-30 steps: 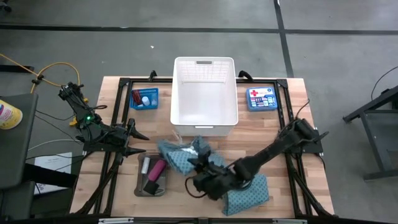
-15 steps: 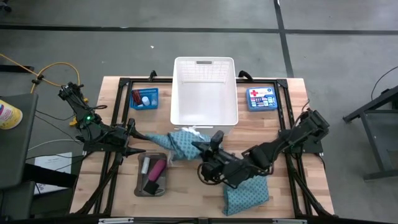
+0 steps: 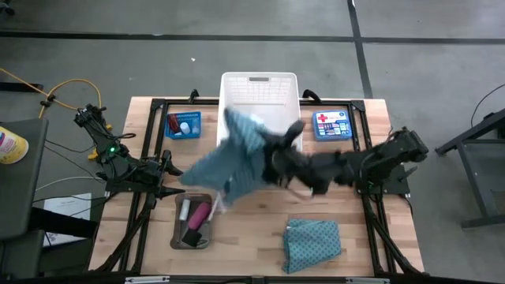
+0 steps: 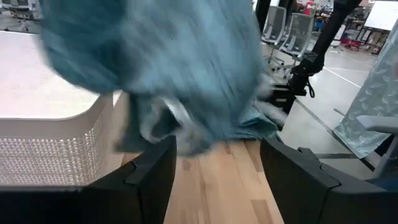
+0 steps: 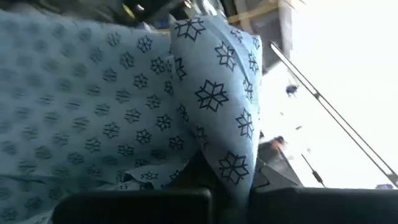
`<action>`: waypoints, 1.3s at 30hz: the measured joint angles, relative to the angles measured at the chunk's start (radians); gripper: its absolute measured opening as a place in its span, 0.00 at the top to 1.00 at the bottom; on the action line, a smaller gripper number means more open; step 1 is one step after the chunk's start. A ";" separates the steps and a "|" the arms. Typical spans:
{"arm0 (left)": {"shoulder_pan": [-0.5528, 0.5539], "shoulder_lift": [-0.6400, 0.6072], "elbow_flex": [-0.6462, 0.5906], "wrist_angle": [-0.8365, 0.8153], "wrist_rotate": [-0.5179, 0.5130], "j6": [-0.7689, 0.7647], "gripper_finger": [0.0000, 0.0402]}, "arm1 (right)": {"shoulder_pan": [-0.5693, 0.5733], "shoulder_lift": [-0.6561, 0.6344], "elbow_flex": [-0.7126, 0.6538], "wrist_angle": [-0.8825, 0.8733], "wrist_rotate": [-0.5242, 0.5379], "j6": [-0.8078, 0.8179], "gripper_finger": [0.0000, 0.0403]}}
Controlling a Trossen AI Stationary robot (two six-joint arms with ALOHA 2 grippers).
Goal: Pick & place medical supplies in basket/bin
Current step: Put the top blue patient gown into the white bin
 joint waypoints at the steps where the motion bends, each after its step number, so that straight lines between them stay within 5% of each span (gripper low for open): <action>1: 0.000 0.000 0.000 0.000 0.000 0.000 0.44 | -0.026 -0.016 0.000 -0.004 -0.003 -0.005 0.99; 10: 0.000 0.000 0.000 0.000 0.000 0.000 0.44 | -0.303 -0.050 -0.001 -0.035 -0.168 0.027 0.99; 19: 0.000 0.000 0.000 0.000 0.000 0.000 0.44 | -0.511 0.046 -0.002 -0.378 -0.360 0.378 0.99; 39: 0.000 0.000 0.000 0.000 0.004 0.000 0.44 | -0.714 0.226 -0.002 -0.769 -0.461 0.638 0.99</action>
